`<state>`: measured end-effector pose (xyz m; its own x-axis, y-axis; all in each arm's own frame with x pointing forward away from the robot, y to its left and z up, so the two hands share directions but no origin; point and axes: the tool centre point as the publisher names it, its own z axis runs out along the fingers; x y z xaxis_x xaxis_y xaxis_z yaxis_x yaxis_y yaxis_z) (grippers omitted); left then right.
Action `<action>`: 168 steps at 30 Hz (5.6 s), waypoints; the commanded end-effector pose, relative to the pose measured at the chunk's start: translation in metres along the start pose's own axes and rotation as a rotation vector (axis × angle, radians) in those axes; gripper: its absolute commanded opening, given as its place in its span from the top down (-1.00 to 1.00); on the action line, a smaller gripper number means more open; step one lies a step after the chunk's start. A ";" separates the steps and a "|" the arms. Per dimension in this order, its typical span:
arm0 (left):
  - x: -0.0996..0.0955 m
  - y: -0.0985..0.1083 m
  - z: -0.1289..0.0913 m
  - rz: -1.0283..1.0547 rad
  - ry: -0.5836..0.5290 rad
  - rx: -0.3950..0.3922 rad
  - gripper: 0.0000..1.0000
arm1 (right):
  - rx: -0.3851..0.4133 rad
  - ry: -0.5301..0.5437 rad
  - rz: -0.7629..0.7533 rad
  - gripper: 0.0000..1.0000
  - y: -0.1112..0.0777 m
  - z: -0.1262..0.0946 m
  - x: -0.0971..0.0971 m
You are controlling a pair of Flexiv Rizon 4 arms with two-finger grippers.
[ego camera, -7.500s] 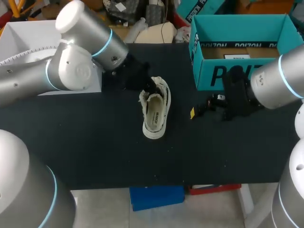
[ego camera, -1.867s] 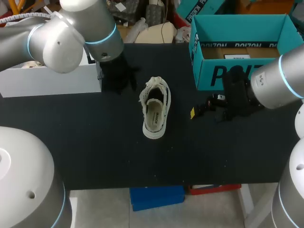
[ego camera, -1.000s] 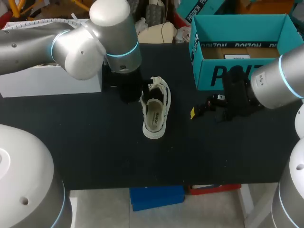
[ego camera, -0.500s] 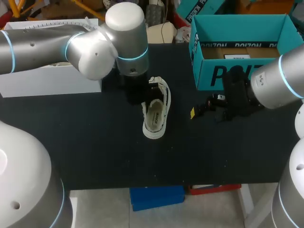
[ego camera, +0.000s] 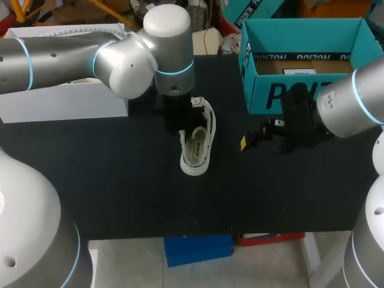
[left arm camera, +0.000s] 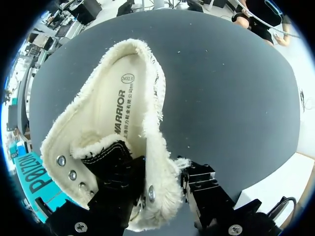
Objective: Take the shoe out of the shoebox, open the shoe tongue, remove and reinsert the insole, then place the shoe into the shoebox
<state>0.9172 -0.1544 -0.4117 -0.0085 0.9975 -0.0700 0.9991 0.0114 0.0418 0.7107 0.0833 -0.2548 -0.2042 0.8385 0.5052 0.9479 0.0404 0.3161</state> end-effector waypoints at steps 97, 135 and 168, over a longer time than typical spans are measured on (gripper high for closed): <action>0.330 0.161 -0.197 -1.562 -0.243 -0.345 1.00 | 0.000 -0.002 0.000 -1.00 0.000 0.001 0.001; 0.353 0.210 -0.174 -1.517 -0.236 -0.337 1.00 | 0.000 -0.002 0.000 -1.00 0.000 0.001 0.001; 0.344 0.258 -0.069 -1.571 -0.104 -0.242 1.00 | 0.000 -0.002 0.000 -1.00 0.000 0.001 0.001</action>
<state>1.1620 0.1966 -0.3513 -0.9644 -0.0263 -0.2633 -0.0288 0.9996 0.0054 0.7106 0.0832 -0.2547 -0.2041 0.8385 0.5052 0.9479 0.0403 0.3161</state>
